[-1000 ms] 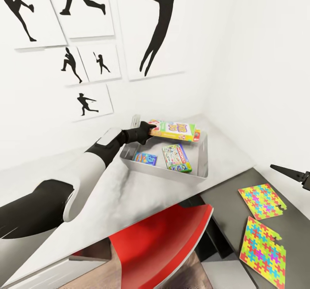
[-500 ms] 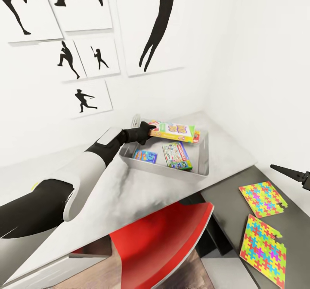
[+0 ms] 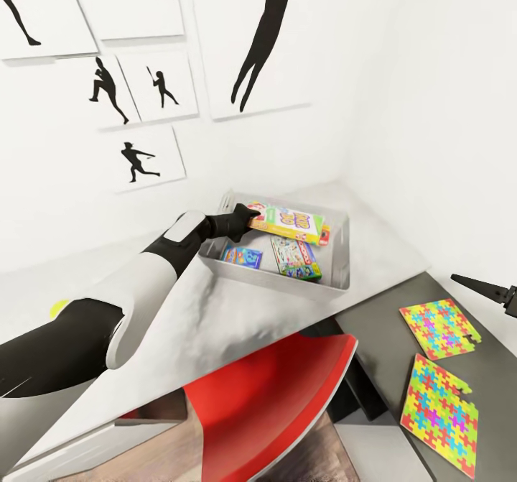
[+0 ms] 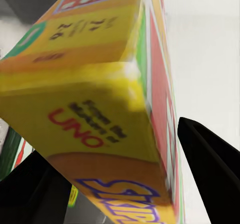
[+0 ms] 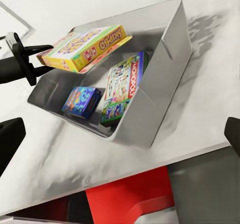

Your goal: Put all the toys in the child's room - the three board games (two on the bed and one on the table), the two jigsaw puzzles on the table, and the tennis ball on the table - inside the toy box on the table in the child's room.

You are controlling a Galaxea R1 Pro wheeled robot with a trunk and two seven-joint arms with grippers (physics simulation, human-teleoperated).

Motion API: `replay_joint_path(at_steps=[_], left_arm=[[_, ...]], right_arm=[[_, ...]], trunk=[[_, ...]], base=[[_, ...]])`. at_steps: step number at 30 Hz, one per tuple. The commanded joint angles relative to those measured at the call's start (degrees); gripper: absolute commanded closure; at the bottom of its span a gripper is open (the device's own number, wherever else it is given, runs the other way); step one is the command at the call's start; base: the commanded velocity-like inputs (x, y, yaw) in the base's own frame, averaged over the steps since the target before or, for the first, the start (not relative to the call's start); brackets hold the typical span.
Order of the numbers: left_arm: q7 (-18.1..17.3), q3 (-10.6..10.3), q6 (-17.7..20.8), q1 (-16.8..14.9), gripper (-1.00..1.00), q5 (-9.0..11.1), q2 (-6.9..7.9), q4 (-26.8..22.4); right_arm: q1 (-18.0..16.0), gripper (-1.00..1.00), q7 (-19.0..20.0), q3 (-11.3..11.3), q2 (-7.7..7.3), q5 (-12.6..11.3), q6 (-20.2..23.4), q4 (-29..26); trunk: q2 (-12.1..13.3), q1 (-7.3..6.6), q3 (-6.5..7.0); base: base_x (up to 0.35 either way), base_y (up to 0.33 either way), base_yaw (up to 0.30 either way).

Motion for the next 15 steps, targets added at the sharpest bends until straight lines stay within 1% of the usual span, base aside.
replay_joint_path(at_steps=[1, 15], left_arm=[[0.5, -0.3, 0.0, 0.0, 1.0, 0.7, 0.03, -0.1], [0.5, -0.3, 0.0, -0.1, 1.0, 0.1, 0.07, -0.4]], right_arm=[[-0.1, -1.0, 0.3, 0.0, -0.01, 0.2, 0.2, 0.0], [-0.1, -1.0, 0.3, -0.1, -0.01, 0.1, 0.2, 0.0]], trunk=[[-0.1, 0.03, -0.19], [-0.1, 0.03, -1.5]], base=[[0.0, 0.0, 0.0], [0.0, 0.0, 0.0]])
